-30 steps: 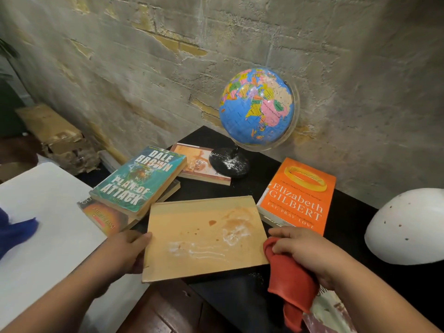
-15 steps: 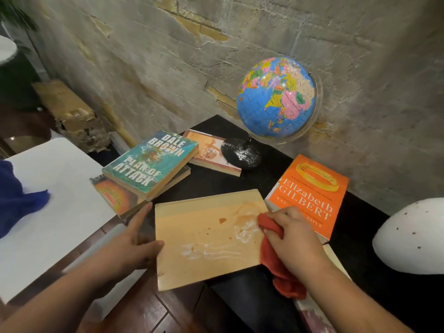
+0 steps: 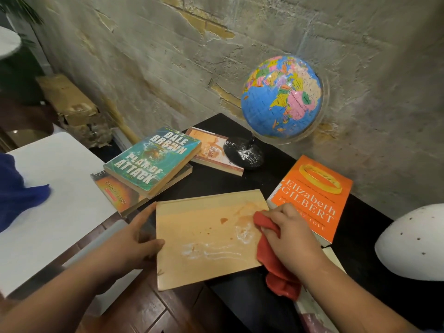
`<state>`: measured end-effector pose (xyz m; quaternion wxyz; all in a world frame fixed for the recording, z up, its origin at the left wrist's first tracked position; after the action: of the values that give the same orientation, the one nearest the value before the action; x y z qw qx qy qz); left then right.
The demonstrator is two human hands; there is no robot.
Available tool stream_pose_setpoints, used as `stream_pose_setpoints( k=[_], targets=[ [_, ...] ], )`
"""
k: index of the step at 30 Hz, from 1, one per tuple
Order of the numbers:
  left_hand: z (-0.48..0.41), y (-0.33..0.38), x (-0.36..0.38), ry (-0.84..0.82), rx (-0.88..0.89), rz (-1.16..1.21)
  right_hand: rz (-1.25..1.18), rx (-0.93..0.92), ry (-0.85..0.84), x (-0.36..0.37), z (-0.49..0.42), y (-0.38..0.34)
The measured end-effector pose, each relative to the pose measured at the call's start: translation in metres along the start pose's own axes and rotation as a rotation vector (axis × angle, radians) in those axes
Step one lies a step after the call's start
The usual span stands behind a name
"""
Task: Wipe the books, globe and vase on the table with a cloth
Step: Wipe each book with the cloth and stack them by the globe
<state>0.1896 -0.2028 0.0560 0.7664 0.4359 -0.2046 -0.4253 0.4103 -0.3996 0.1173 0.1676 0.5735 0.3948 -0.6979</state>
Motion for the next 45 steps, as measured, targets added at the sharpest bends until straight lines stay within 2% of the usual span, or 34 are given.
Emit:
stream_pose_setpoints(
  k=[3, 6, 10, 12, 17, 19, 22, 26, 30, 34, 38, 42, 45],
  targets=[
    [-0.001, 0.0, 0.0, -0.007, 0.0, -0.01, -0.038, -0.051, -0.069, 0.005, 0.001, -0.006],
    [-0.002, -0.001, 0.0, -0.003, 0.0, -0.023, -0.02, 0.015, 0.027, -0.004, -0.009, 0.0],
    [-0.003, -0.002, -0.002, -0.003, -0.013, -0.024, -0.022, -0.105, -0.129, 0.01, -0.002, -0.013],
    [-0.004, -0.002, -0.002, -0.006, -0.016, -0.02, -0.071, -0.086, -0.171, 0.006, -0.006, -0.008],
    [-0.004, -0.005, -0.003, -0.008, -0.014, 0.0, -0.121, 0.053, 0.078, -0.015, -0.023, 0.007],
    [-0.005, -0.006, -0.002, -0.014, -0.011, 0.004, -0.062, 0.066, 0.041, -0.005, -0.023, 0.006],
    [-0.004, -0.005, -0.001, -0.015, -0.012, 0.018, -0.02, -0.009, -0.038, 0.002, -0.025, 0.001],
    [-0.005, -0.006, -0.002, -0.018, -0.016, -0.01, 0.014, 0.028, 0.036, -0.002, -0.034, 0.001],
    [-0.004, -0.004, -0.003, -0.008, 0.006, -0.035, -0.014, -0.117, -0.084, 0.008, -0.036, -0.018],
    [-0.005, -0.006, -0.003, -0.009, -0.001, -0.051, 0.036, 0.001, 0.002, -0.001, -0.045, -0.007],
    [-0.005, -0.006, -0.004, -0.011, -0.003, -0.054, -0.044, -0.144, -0.142, 0.012, -0.04, -0.022],
    [-0.006, -0.006, -0.004, -0.007, -0.007, -0.068, 0.009, -0.058, -0.034, 0.004, -0.045, -0.013],
    [-0.005, -0.006, -0.003, -0.008, -0.009, -0.04, -0.025, -0.177, -0.154, 0.013, -0.038, -0.025]
  ],
)
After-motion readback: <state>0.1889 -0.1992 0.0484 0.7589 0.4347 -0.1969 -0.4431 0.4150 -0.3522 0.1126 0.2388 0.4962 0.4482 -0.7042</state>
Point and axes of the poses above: each hand's wrist, its own z-axis away from the middle knuckle, its own x-axis out of the palm, y = z × x, the point moved 8 cm from there along -z, towards the middle knuckle, and after that the axes turned 7 degrees about z, right-handed, at the moved point
